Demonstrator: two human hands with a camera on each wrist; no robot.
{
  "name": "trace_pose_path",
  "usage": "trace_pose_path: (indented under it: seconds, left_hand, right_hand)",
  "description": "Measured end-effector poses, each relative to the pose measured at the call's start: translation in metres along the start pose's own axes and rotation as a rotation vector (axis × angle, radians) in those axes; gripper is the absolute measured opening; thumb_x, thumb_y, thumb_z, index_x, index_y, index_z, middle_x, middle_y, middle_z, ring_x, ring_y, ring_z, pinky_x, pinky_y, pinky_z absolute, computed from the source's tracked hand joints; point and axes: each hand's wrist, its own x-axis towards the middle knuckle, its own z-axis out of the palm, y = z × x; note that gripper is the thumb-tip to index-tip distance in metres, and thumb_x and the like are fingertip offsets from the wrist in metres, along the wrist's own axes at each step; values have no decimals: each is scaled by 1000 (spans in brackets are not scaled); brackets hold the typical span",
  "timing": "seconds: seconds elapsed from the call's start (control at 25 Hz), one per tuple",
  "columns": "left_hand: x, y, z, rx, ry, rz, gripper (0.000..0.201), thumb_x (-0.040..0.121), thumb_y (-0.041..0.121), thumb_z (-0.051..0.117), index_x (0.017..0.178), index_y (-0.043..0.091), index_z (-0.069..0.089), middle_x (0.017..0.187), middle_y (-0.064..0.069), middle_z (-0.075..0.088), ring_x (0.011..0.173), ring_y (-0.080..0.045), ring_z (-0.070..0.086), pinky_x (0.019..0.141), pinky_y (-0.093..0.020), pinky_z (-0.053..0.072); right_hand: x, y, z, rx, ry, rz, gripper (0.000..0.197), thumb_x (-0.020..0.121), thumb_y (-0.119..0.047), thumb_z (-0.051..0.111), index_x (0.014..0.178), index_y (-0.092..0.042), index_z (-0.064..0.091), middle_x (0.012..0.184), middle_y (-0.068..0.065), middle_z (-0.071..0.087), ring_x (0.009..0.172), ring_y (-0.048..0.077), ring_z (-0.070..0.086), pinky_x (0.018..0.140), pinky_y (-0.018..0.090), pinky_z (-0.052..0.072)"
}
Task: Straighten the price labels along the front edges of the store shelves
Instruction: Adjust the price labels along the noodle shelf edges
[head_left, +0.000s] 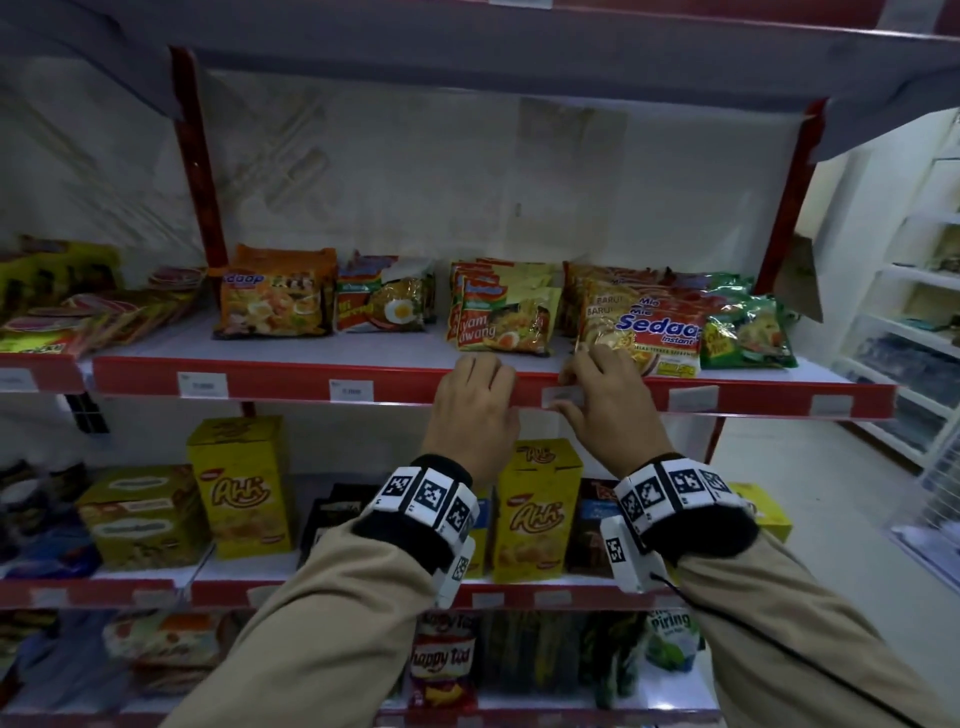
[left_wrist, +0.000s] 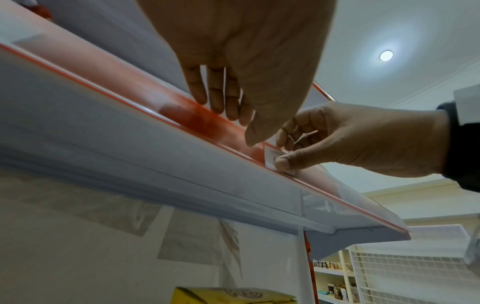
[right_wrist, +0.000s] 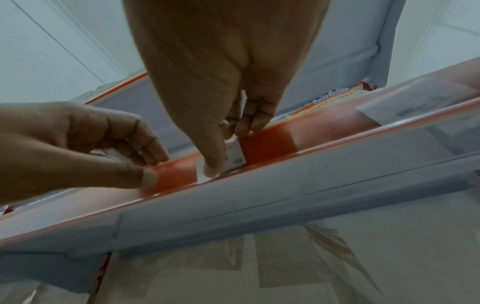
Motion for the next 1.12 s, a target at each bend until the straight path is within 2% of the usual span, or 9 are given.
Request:
trace_pose_path:
  seconds: [0.24, 0.4, 0.6, 0.72, 0.84, 0.96, 1.04, 1.12]
  left_hand:
    - [2, 2, 3, -12, 22, -58, 18, 87, 30, 55, 98, 16, 54, 101, -3, 51, 95, -23, 44, 78, -35, 39]
    - [4, 2, 4, -39, 37, -65, 19, 90, 32, 52, 96, 15, 55, 98, -4, 51, 94, -24, 44, 79, -36, 39]
    - [2, 1, 7, -52, 71, -46, 20, 88, 33, 55, 95, 13, 56, 95, -5, 52, 91, -24, 45, 78, -35, 38]
    - [1, 1, 9, -66, 93, -47, 17, 86, 29, 57, 93, 14, 56, 94, -5, 52, 89, -24, 45, 75, -34, 37]
    - [0, 0, 11, -108, 109, -57, 12, 83, 23, 58, 92, 14, 56, 93, -3, 51, 88, -22, 44, 74, -32, 36]
    - [2, -2, 11, -146, 118, -54, 10, 86, 22, 55, 92, 14, 57, 92, -2, 52, 88, -21, 44, 75, -32, 37]
    - [4, -3, 12, -191, 140, -59, 11, 90, 21, 52, 92, 13, 59, 92, -3, 53, 88, -21, 45, 76, -34, 38]
    - [4, -4, 13, -255, 175, -68, 15, 92, 20, 49, 96, 12, 60, 94, -4, 56, 89, -21, 46, 78, -34, 38]
  right_hand:
    - [-1, 1, -1, -22, -42, -59, 23, 80, -22, 71, 97, -14, 59, 103, 6, 58, 95, 27, 44, 79, 38, 38]
    - [3, 1, -4, -45, -143, -13, 19, 83, -26, 65, 98, -19, 56, 110, 5, 47, 104, 26, 40, 84, 38, 37]
    - [9, 3, -6, -28, -164, -37, 18, 87, -24, 60, 104, -20, 59, 110, 3, 55, 105, 26, 44, 84, 39, 38]
    - [9, 2, -6, -15, -182, -7, 14, 86, -27, 61, 98, -19, 58, 109, 5, 51, 105, 26, 42, 85, 40, 38]
    - [15, 4, -9, 195, -168, 31, 10, 84, -22, 66, 90, -18, 58, 98, 4, 54, 98, 24, 49, 83, 39, 44]
    - [19, 9, -15, 563, -25, 151, 11, 84, -12, 68, 84, -19, 60, 80, -5, 62, 78, 13, 60, 67, 20, 46]
    - [20, 7, -17, 753, 77, 246, 16, 83, -8, 69, 93, -16, 61, 84, -3, 64, 76, 9, 62, 65, 14, 49]
    - [19, 2, -15, 919, 88, 307, 24, 82, -3, 69, 102, -12, 60, 90, 3, 64, 79, 10, 64, 68, 18, 53]
